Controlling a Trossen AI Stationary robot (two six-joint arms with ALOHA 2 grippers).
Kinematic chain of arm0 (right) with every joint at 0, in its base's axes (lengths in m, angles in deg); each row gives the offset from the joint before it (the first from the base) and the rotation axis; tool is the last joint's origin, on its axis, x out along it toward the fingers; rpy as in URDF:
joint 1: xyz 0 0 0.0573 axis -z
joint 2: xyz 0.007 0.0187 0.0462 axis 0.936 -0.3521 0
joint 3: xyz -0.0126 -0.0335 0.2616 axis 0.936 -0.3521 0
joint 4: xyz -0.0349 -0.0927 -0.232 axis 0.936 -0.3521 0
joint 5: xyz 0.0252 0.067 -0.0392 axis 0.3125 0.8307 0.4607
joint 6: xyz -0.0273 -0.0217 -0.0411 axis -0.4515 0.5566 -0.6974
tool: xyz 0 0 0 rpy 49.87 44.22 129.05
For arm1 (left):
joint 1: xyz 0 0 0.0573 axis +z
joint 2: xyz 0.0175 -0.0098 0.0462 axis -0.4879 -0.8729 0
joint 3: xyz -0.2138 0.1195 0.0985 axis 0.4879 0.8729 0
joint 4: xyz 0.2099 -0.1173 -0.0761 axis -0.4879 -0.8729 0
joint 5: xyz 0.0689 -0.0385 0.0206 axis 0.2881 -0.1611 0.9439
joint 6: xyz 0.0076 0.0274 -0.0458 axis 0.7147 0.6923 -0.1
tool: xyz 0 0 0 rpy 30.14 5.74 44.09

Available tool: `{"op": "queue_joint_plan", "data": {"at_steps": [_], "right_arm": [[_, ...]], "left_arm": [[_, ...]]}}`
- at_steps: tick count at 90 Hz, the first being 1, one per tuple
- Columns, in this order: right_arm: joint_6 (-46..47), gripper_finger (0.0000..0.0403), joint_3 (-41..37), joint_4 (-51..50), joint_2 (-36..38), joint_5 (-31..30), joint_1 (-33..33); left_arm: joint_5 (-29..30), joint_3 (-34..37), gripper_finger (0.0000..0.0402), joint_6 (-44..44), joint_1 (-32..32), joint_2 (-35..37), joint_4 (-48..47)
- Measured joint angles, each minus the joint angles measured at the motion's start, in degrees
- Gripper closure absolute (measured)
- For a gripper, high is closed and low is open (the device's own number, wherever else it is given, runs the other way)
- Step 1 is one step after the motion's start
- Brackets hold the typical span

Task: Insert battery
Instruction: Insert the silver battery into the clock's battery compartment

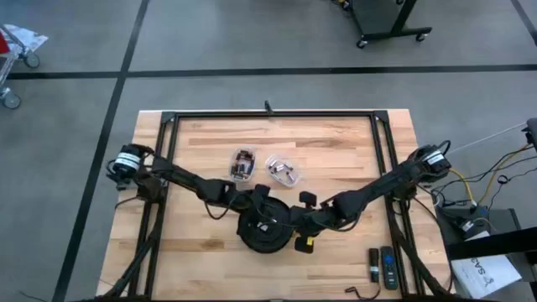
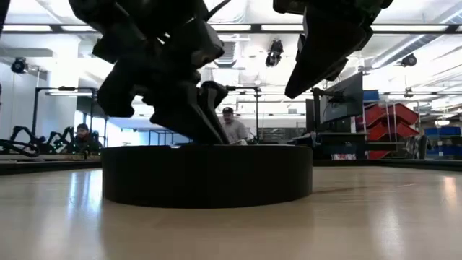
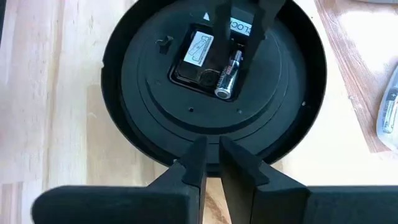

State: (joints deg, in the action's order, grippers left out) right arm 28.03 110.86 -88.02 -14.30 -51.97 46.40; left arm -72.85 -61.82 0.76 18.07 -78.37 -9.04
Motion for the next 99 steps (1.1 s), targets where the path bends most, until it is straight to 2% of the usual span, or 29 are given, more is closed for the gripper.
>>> {"op": "queue_joint_plan", "data": {"at_steps": [31,59,99], "right_arm": [[-2.23,0.0379,-0.02,3.18,0.0,-3.2,0.17],[-5.04,0.039,-0.21,5.45,-0.07,-3.21,2.27],[-8.21,0.0396,-0.09,15.31,-10.58,-1.26,4.55]], "left_arm": [[1.22,0.02,0.0343,0.02,0.04,1.02,-3.47],[1.22,0.06,0.0345,0.02,0.04,1.1,-3.65],[0.97,0.12,0.0359,0.02,0.02,1.09,-3.68]]}}
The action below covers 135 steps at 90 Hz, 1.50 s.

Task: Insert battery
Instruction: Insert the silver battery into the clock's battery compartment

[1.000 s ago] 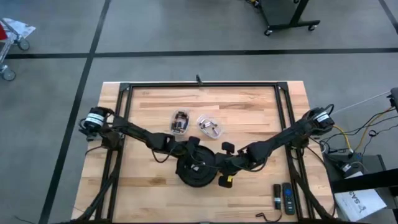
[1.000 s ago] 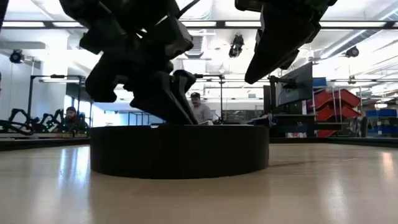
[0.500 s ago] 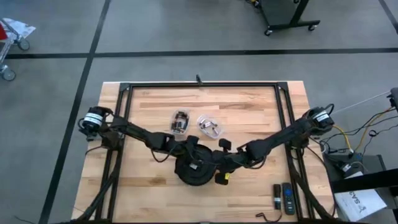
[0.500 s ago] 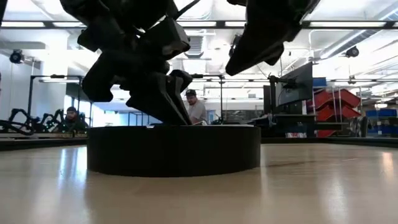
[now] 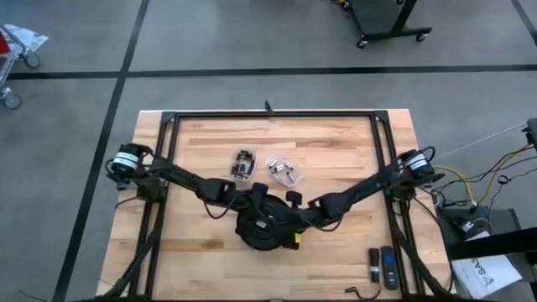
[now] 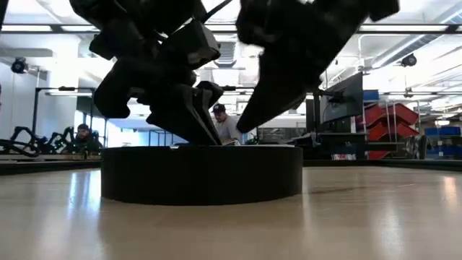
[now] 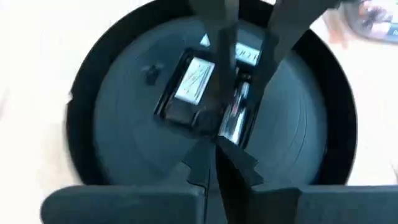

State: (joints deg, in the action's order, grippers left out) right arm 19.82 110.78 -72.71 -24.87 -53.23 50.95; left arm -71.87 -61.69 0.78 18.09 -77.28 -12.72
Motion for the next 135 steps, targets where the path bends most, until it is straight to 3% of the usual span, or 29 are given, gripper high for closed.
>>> {"op": "queue_joint_plan", "data": {"at_steps": [74,115,135], "right_arm": [[-1.75,0.0396,0.17,7.7,-5.71,-0.66,1.99],[-8.81,0.0396,-0.13,2.11,3.57,-1.36,0.73],[-13.27,0.0377,-0.09,6.73,4.04,5.67,-3.78]], "left_arm": [[0.1,0.2,0.0359,-0.09,-0.04,1.88,-2.06],[0.55,0.38,0.0359,-3.88,-0.35,13.15,-10.22],[0.48,0.95,0.0359,-6.01,-2.07,13.39,-12.29]]}}
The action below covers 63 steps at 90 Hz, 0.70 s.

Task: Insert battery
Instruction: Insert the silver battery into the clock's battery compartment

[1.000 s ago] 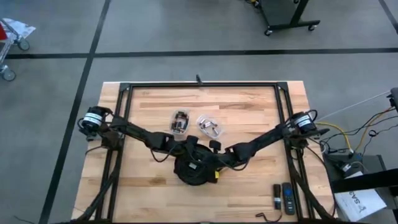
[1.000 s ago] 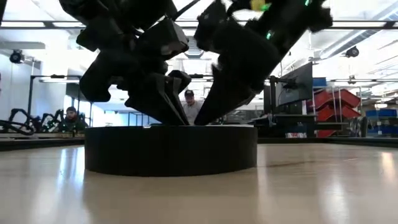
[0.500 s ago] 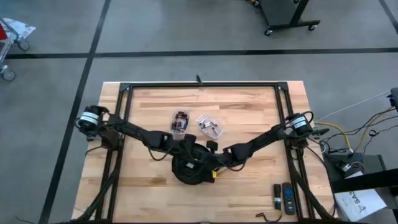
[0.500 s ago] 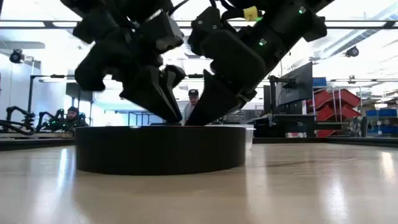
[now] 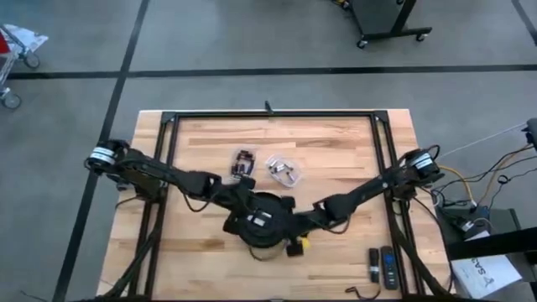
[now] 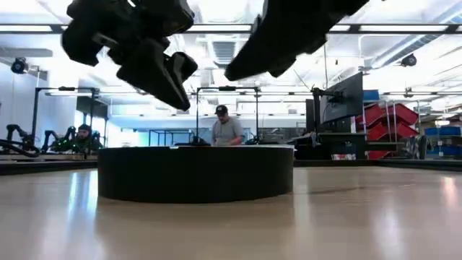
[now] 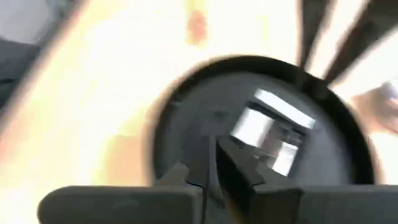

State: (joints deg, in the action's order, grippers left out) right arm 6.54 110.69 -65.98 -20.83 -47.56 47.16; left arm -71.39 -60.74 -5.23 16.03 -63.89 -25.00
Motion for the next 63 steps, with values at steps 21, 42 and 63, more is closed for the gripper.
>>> {"op": "queue_joint_plan", "data": {"at_steps": [21,42,63], "right_arm": [[0.42,0.0297,0.07,4.88,-4.38,0.87,-0.8],[1.49,0.0247,0.03,7.62,-8.19,1.34,-1.41],[1.14,0.0246,0.04,8.29,-8.64,1.93,-2.73]], "left_arm": [[0.05,0.47,0.0351,-3.73,-1.67,-1.08,0.37],[0.13,0.47,0.0318,-10.45,-7.63,-1.88,3.42],[8.94,0.47,0.0297,-10.7,-15.2,-6.54,11.1]]}}
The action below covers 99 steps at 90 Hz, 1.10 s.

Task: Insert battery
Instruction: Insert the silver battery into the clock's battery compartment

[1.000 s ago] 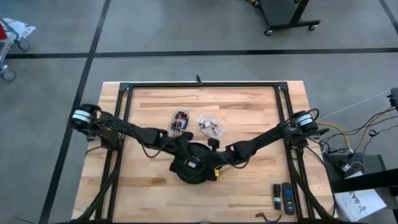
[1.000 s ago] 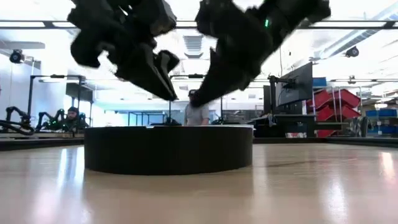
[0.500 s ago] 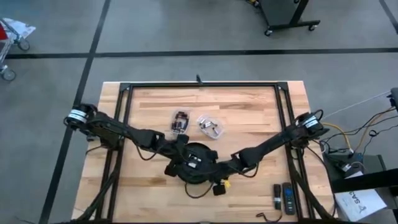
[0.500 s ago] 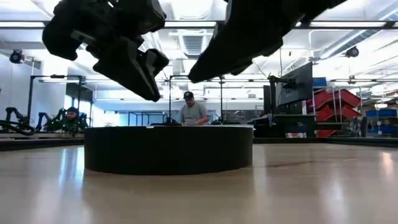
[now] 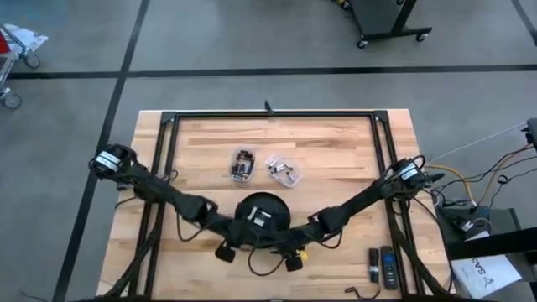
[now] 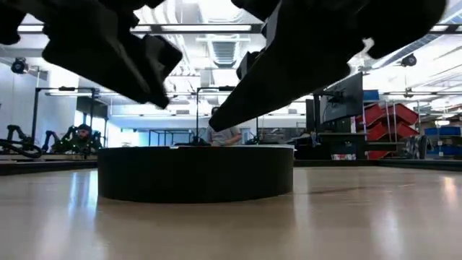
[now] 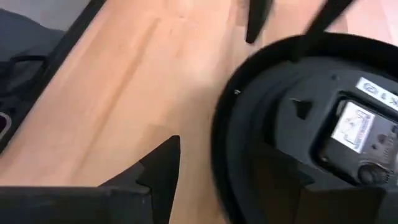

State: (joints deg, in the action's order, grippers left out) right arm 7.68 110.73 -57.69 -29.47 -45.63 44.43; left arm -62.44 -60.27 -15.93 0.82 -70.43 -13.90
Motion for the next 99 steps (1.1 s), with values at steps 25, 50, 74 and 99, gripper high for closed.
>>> {"op": "queue_joint_plan", "data": {"at_steps": [25,50,74,99], "right_arm": [[0.0,0.0271,0.02,-0.23,-0.76,-0.03,-0.1],[0.33,0.0293,0.0,-0.39,-0.54,0.01,-0.33],[0.87,0.0316,0.0,-2.85,1.65,-0.05,-0.35],[1.49,0.0338,0.07,-11.42,6.12,-2.0,-1.43]], "left_arm": [[0.15,0.02,0.0288,-0.94,-0.9,-6.19,5.54],[0.86,-0.24,0.0301,-0.76,-1.33,-13.56,13.22],[3.78,-0.28,0.0349,-1.43,-1.62,-17.25,16.9],[4.54,-0.17,0.04,-2.39,-1.57,-17.79,17.03]]}}
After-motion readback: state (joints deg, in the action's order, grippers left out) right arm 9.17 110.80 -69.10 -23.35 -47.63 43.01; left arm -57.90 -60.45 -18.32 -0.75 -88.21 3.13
